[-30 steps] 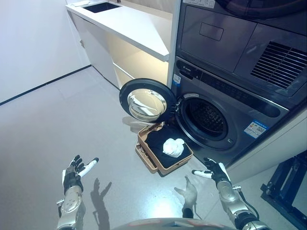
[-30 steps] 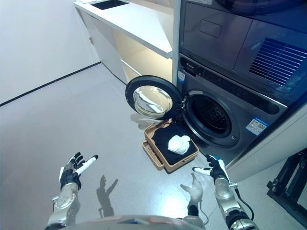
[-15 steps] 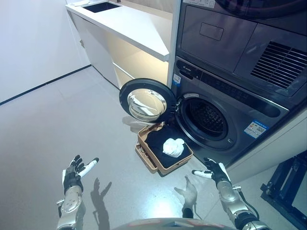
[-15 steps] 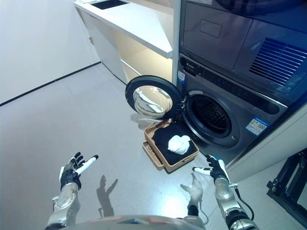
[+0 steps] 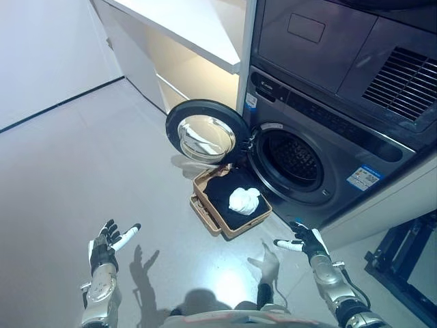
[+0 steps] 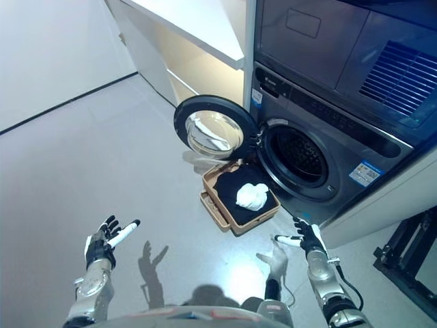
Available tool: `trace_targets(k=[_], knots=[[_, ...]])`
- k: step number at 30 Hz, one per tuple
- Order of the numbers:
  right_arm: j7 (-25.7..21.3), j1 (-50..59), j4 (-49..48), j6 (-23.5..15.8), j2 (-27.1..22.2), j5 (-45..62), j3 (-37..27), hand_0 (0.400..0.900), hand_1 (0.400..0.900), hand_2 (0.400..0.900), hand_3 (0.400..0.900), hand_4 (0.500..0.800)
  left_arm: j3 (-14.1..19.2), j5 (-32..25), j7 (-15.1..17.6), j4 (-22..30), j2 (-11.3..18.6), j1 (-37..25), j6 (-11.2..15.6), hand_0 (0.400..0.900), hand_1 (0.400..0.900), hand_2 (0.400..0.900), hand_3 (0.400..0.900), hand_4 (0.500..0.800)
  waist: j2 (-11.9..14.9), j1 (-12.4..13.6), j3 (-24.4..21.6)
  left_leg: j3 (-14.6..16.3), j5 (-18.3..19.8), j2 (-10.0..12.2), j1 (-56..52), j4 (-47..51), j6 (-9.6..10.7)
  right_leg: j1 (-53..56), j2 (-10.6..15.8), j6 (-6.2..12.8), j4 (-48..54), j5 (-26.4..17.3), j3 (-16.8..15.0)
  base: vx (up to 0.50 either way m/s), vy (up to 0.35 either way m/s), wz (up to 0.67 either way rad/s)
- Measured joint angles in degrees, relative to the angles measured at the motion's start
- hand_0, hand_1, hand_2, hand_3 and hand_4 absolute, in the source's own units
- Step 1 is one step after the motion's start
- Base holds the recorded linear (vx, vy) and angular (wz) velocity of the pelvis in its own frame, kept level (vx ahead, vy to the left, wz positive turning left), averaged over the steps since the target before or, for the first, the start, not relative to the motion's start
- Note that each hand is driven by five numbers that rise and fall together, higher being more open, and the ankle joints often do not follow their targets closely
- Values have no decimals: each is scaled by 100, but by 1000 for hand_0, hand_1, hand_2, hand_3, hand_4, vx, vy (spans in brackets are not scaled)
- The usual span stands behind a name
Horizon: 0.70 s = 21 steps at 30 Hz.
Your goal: Put the clothes in the basket into the washing machine.
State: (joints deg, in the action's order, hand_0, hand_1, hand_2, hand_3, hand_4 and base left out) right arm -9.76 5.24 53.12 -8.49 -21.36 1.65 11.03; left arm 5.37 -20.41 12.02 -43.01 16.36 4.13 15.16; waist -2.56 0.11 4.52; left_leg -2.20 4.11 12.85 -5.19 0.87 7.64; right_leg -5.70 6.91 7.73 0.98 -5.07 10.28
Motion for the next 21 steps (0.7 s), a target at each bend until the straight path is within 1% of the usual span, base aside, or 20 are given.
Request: trace_targets(k=[1, 2, 3, 4, 5, 7, 8, 9, 10, 11, 12, 13, 14, 15, 16, 17, 18, 19, 20, 21], knots=[[1, 15, 2, -5, -25, 0, -5, 900, 900, 900, 900, 800, 0, -11, -4, -149, 14, -83, 0, 900, 900, 900, 900, 800, 25, 8, 44, -68, 11, -5, 46, -142, -28, -10, -35, -27, -43, 41, 5, 34, -232, -8], [6, 13, 4, -4, -28, 0, -6, 900, 900, 900, 900, 800, 7, -50, 0, -314, 45, -228, -3, 900, 900, 900, 900, 800, 117, 17, 140, -177, 42, -50, 163, -483, -58, 14, -32, -111, -110, 131, -73, 12, -146, -5], [19, 7, 4, -9, -31, 0, -4, 900, 900, 900, 900, 800, 6, -85, 2, -356, 61, -232, -12, 900, 900, 900, 900, 800, 170, 63, 185, -259, 19, -25, 214, -697, -107, 24, -81, -151, -160, 161, -70, 2, -165, -1], [18, 3, 2, -34, -34, 1, -8, 900, 900, 900, 900, 800, 3, -94, -6, -359, 80, -216, -14, 900, 900, 900, 900, 800, 207, 110, 222, -339, 20, 4, 242, -871, -111, -9, -115, -244, -302, 229, -82, 20, -90, 9], [14, 0, 23, -57, -66, 13, -41, 900, 900, 900, 900, 800, -3, -105, -13, -397, 72, -286, -10, 900, 900, 900, 900, 800, 249, 137, 311, -563, -10, 0, 393, -1214, -131, -24, -163, -379, -461, 408, -49, 65, -96, 7], [-21, 31, 66, -41, -127, 64, -131, 900, 900, 900, 900, 800, -46, -193, -45, -454, 59, -434, -10, 900, 900, 900, 900, 800, 356, 256, 474, -838, -167, -83, 932, -2225, -16, 48, -143, -576, -496, 435, -67, 130, 3, -12], [-33, 65, 87, -38, -161, 68, -119, 900, 900, 900, 900, 800, -52, -212, -45, -503, 62, -448, -7, 900, 900, 900, 900, 800, 461, 305, 564, -892, -93, -114, 1073, -2329, 20, 99, -102, -666, -489, 471, -160, 175, 24, -38], [-89, 81, 84, -43, -195, 72, -125, 900, 900, 900, 900, 800, -64, -218, -44, -522, 70, -451, -11, 900, 900, 900, 900, 800, 517, 286, 616, -893, -77, -188, 1190, -2003, 41, 111, -45, -702, -489, 508, -218, 197, 38, -44], [-143, 149, 96, -42, -250, 73, -126, 900, 900, 900, 900, 800, -76, -220, -42, -527, 70, -455, -10, 900, 900, 900, 900, 800, 566, 336, 727, -886, -129, -231, 1227, -1508, 24, 112, 11, -728, -532, 539, -268, 207, 39, -38], [-197, 265, 98, -46, -304, 73, -124, 900, 900, 900, 900, 800, -92, -225, -36, -559, 69, -457, -10, 900, 900, 900, 900, 800, 547, 380, 863, -890, -186, -229, 1300, -1108, -16, 118, 40, -738, -554, 551, -358, 204, 52, -34], [-254, 376, 110, -52, -346, 82, -133, 900, 900, 900, 900, 800, -110, -261, -23, -604, 53, -465, -11, 900, 900, 900, 900, 800, 505, 381, 954, -883, -281, -223, 1421, -845, -16, 121, 50, -736, -549, 552, -424, 213, 62, -33], [-291, 466, 127, -51, -367, 133, -129, 900, 900, 900, 900, 800, -108, -334, 5, -626, 11, -464, -12, 900, 900, 900, 900, 800, 420, 407, 1025, -749, -333, -193, 1538, -700, -38, 164, 48, -714, -501, 566, -482, 233, 81, -43], [-322, 517, 137, -51, -369, 161, -128, 900, 900, 900, 900, 800, -110, -364, 22, -627, -30, -451, -12, 900, 900, 900, 900, 800, 328, 422, 1082, -608, -391, -197, 1583, -558, -104, 231, 40, -706, -465, 568, -531, 252, 105, -43], [-304, 524, 123, -60, -386, 159, -113, 900, 900, 900, 900, 800, -110, -424, 29, -625, -91, -415, -9, 900, 900, 900, 900, 800, 165, 454, 1074, -480, -414, -187, 1585, -420, -244, 249, 21, -648, -500, 600, -585, 264, 131, -46], [-314, 525, 115, -66, -426, 160, -100, 900, 900, 900, 900, 800, -104, -442, 65, -626, -184, -383, -10, 900, 900, 900, 900, 800, -41, 429, 1066, -456, -397, -185, 1580, -403, -287, 367, -6, -545, -436, 647, -578, 250, 159, -42], [-311, 523, 122, -72, -452, 157, -96, 900, 900, 900, 900, 800, -105, -442, 127, -610, -290, -315, -7, 900, 900, 900, 900, 800, -284, 463, 987, -351, -488, -202, 1523, -343, -292, 401, -117, -477, -374, 671, -683, 280, 206, -46], [-305, 563, 127, -88, -411, 155, -36, 900, 900, 900, 900, 800, -78, -444, 146, -607, -274, -285, 2, 900, 900, 900, 900, 800, -357, 581, 997, -182, -810, -164, 1452, -411, -40, 292, -147, -384, -782, 774, -824, 276, 239, -40], [-281, 558, 135, -81, -322, 151, 62, 900, 900, 900, 900, 800, -63, -447, 187, -586, -202, -302, 10, 900, 900, 900, 900, 800, -320, 577, 991, -108, -984, -209, 1429, -467, 51, 258, -110, -320, -1309, 1138, -786, 255, 235, -40], [-264, 548, 160, -82, -170, 151, 125, 900, 900, 900, 900, 800, -64, -449, 227, -569, -100, -338, 12, 900, 900, 900, 900, 800, -177, 550, 938, 20, -971, -341, 1358, -473, 15, 308, 25, -340, -1466, 1421, -796, 209, 238, -20], [-257, 555, 189, -85, -56, 149, 130, 900, 900, 900, 900, 800, -63, -460, 255, -560, -27, -382, 14, 900, 900, 900, 900, 800, -92, 547, 904, 97, -909, -452, 1370, -589, -71, 437, 155, -334, -1270, 1524, -811, 195, 263, -17]])
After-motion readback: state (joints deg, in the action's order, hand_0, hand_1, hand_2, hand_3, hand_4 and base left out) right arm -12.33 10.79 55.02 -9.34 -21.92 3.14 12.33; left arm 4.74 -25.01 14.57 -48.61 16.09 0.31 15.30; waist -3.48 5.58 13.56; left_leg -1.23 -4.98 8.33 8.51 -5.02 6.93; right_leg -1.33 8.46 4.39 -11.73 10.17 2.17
